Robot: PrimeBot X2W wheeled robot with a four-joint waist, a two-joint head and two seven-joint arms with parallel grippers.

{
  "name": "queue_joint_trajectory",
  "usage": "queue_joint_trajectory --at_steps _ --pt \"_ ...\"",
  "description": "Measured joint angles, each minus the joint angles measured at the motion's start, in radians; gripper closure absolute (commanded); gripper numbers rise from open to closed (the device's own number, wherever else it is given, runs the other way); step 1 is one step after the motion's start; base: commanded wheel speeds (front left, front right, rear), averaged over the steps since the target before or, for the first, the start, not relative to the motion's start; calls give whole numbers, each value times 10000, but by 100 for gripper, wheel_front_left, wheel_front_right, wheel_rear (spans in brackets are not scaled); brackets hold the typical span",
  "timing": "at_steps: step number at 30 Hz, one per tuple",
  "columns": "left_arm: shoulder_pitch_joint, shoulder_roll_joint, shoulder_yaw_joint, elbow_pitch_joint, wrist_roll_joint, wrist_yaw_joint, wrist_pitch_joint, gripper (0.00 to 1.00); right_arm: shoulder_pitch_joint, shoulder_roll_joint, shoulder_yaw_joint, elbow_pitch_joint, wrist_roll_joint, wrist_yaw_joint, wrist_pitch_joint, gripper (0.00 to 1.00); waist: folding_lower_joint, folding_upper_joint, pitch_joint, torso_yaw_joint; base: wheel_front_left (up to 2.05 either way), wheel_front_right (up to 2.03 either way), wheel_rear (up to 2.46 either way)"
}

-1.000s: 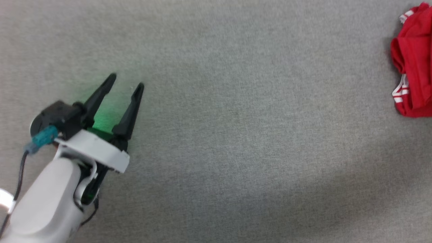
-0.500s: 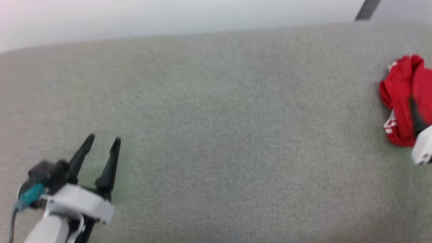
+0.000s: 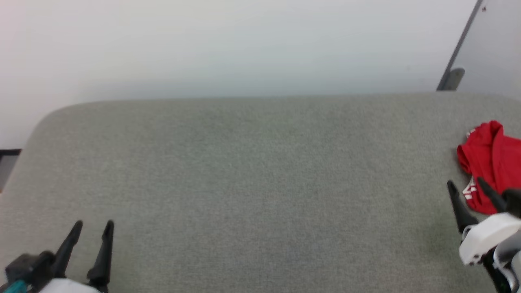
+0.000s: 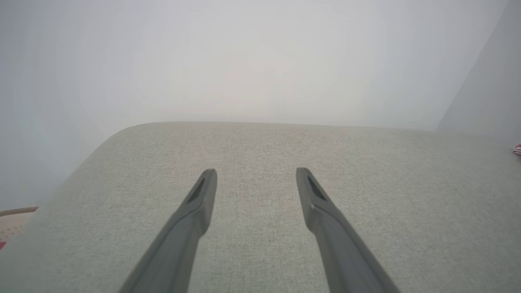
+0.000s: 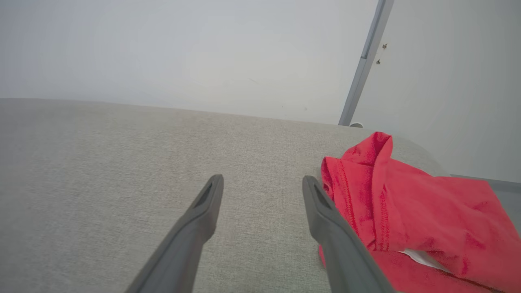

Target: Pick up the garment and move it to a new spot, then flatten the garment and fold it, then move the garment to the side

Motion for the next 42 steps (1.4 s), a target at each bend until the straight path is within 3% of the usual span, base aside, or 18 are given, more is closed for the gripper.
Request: queue_joint_trajectory --at_steps 16,28,42 --pt "1431 -616 1524 -443 516 -228 0 0 2377 1030 -1081 -1787 -802 -2 0 0 0 0 -734 -42 0 0 0" --pt "1770 -1009 1923 -255 594 -311 2 0 3039 1384 -1319 -2265 -1197 -2 0 0 0 0 -794 -219 0 0 0" --pt "1862 -1005 1875 -418 397 -311 2 0 3199 1534 -1538 -2794 -1618 -2 0 0 0 0 -832 -205 0 0 0"
